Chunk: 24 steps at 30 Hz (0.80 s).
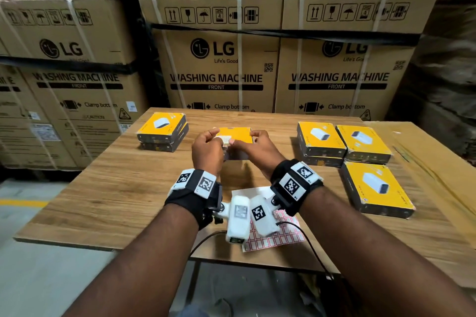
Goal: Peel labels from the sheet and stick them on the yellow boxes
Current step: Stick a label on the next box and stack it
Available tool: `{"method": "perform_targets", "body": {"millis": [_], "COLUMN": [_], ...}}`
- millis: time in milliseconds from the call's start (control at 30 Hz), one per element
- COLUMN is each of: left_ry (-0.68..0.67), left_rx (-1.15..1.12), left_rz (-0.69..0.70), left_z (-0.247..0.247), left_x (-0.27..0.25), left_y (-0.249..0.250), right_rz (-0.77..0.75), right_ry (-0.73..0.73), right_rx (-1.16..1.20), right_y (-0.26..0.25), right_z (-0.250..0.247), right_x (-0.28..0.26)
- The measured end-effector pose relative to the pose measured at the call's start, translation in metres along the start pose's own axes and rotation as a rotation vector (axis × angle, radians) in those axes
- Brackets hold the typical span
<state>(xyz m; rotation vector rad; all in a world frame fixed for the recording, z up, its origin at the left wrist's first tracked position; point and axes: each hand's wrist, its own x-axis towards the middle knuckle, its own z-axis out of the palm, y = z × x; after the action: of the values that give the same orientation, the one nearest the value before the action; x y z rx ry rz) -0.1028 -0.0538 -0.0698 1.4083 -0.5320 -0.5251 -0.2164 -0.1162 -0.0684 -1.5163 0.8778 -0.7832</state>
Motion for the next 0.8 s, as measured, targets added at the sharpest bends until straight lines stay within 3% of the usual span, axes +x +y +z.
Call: {"method": "perform_targets", "body": {"millis": [67, 133, 400, 567, 800], "left_ry": [-0.018, -0.071, -0.267, -0.342, -0.428], "left_rx": [0.059, 0.081, 0.083, 0.185, 0.466], "left_rz": [0.108, 0.150, 0.135, 0.263, 0.490], "left_z": [0.001, 0.002, -0.004, -0.008, -0.023], "left_x": [-0.002, -0.003, 0.001, 0.005, 0.001], "left_y": [-0.003, -0.002, 0.001, 0.002, -0.005], "right_rz": [0.107, 0.151, 0.161, 0.134, 0.150], "right_ry": [-0.024, -0.047, 0.010, -0.067, -0.058], "right_rx": [0.145, 0.128, 0.189, 0.153, 0.114], "right_y": [-0.004, -0.008, -0.007, -0.007, -0.010], "right_z": [0.001, 0.001, -0.013, -0.015, -0.017], "right_x": [0.007, 0.010, 0.018, 0.011, 0.011]}}
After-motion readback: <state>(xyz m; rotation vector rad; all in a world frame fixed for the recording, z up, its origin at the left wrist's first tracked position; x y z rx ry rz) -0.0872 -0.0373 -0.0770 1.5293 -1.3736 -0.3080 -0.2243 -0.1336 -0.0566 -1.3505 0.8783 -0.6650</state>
